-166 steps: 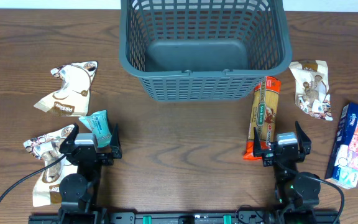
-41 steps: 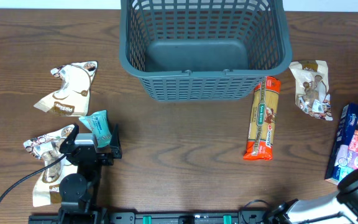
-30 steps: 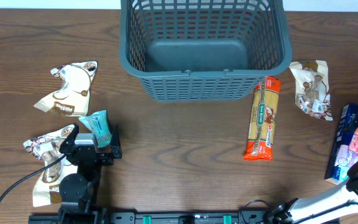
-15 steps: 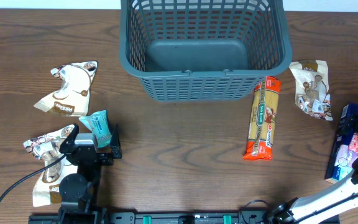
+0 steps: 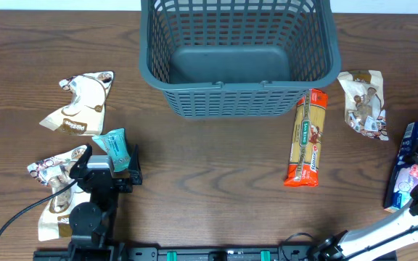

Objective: Pack container
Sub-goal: 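Grasp the blue Kleenex pack with the right gripper and lift, then carry the Kleenex pack over the grey basket and release it inside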

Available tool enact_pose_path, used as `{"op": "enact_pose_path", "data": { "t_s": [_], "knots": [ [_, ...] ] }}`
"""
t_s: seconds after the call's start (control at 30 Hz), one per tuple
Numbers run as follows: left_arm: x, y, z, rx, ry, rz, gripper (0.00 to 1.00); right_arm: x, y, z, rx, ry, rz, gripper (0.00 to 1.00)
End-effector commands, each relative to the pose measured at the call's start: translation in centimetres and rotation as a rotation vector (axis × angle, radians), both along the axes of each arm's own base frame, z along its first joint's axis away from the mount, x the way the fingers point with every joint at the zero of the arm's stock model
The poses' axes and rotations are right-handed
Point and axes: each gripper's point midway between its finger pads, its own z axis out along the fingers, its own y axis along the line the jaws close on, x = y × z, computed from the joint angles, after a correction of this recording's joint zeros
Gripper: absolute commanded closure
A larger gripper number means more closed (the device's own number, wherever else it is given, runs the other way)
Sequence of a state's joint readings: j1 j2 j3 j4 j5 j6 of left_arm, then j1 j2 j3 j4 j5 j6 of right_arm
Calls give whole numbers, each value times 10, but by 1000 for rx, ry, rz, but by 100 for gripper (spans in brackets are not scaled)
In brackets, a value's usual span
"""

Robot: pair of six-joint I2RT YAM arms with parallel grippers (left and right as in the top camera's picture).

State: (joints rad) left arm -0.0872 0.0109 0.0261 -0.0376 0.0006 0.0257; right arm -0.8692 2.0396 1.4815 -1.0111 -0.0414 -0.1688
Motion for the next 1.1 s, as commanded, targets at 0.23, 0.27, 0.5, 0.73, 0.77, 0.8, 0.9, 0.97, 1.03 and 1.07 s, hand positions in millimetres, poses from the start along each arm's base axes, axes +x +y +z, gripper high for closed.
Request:
{"op": "enact_pose_path", "data": {
  "t_s": [0.23, 0.27, 0.5, 0.73, 0.77, 0.8, 0.9, 0.97, 1.03, 1.07],
  "knots": [
    [-1, 1, -18, 4, 51, 5, 1, 50, 41, 8, 113, -146, 63, 98],
    [-1, 1, -18, 4, 51, 5, 1, 58, 43, 17, 101, -166, 82, 98],
    [-1, 1, -18, 4, 51, 5, 1, 110, 63, 112, -32, -338, 191, 99],
    [-1, 1, -18, 4, 51, 5, 1, 128, 94, 258, -231, -621, 256, 99],
    [-1, 1, -18, 4, 51, 5, 1, 126, 100, 276, -246, -665, 268, 99],
    [-1, 1, -18, 4, 51, 5, 1, 124, 109, 298, -258, -722, 286, 99],
    [-1, 1, -18, 4, 51, 5, 1, 117, 133, 344, -268, -853, 327, 99],
    [-1, 1, -18, 4, 51, 5, 1, 113, 149, 368, -266, -930, 345, 99],
    [-1, 1, -18, 4, 51, 5, 1, 114, 164, 384, -254, -993, 360, 99],
    [-1, 1, -18, 4, 51, 5, 1, 116, 174, 392, -235, -1027, 374, 99]
  ]
}}
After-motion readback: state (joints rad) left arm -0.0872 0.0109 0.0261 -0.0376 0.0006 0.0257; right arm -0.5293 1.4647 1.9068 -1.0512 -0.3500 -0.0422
